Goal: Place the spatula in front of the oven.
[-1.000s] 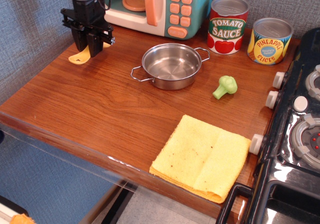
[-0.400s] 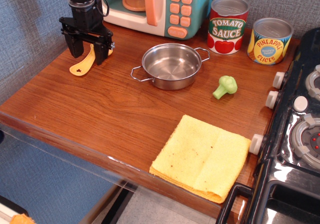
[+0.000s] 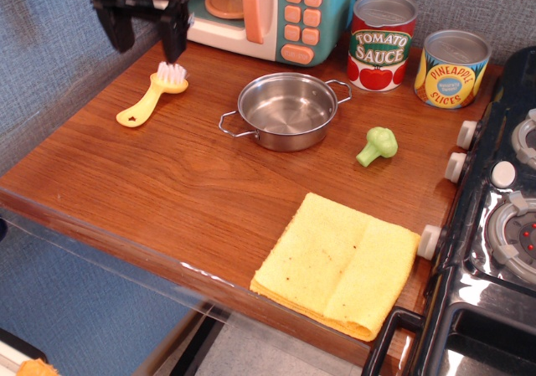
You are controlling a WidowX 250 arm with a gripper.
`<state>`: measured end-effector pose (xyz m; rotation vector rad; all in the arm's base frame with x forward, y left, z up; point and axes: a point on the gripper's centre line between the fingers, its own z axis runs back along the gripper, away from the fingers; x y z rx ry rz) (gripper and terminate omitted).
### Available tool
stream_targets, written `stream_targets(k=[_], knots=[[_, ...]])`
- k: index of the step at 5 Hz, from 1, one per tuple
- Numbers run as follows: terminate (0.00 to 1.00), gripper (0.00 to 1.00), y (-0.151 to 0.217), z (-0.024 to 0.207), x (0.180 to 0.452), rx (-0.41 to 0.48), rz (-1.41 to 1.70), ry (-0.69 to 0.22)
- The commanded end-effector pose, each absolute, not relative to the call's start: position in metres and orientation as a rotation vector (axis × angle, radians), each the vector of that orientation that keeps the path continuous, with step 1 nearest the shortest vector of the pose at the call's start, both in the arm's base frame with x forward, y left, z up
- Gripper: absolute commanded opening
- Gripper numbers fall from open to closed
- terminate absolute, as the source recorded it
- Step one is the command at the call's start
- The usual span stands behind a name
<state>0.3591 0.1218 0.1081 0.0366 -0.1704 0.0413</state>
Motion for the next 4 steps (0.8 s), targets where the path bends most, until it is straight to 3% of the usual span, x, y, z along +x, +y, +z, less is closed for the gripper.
stream_targets(k=[1,4], knots=[[0.00,1.00,0.047,0.142,0.341,0.004,-0.102,-0.202],[0.00,1.00,0.026,0.137,0.333,0.009,-0.161,-0.220]])
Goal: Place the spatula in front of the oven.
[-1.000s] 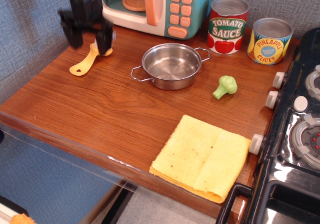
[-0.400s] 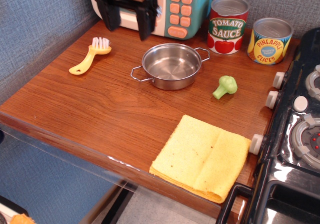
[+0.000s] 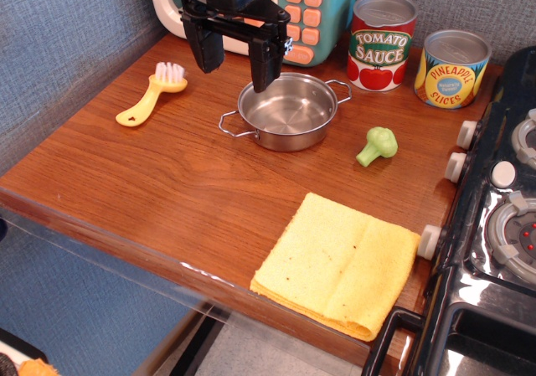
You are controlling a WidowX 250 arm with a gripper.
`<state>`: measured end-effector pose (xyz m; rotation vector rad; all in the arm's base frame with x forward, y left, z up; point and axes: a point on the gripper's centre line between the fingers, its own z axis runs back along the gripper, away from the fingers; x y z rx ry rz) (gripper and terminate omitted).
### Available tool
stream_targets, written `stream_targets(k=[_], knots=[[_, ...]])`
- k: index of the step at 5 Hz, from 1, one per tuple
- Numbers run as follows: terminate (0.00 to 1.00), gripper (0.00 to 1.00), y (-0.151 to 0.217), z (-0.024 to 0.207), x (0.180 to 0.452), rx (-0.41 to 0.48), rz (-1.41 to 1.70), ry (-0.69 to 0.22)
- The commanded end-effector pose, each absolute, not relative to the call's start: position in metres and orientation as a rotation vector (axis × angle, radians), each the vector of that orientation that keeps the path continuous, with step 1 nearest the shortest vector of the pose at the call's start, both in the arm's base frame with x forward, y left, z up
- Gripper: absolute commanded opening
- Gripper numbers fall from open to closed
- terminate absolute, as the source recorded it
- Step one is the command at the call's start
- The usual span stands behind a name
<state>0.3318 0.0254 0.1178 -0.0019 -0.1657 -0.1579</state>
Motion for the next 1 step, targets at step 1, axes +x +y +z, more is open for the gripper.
stream_targets(k=[1], knots=[[1.00,1.00,0.0257,0.1372,0.3331,0.009,-0.161,-0.220]])
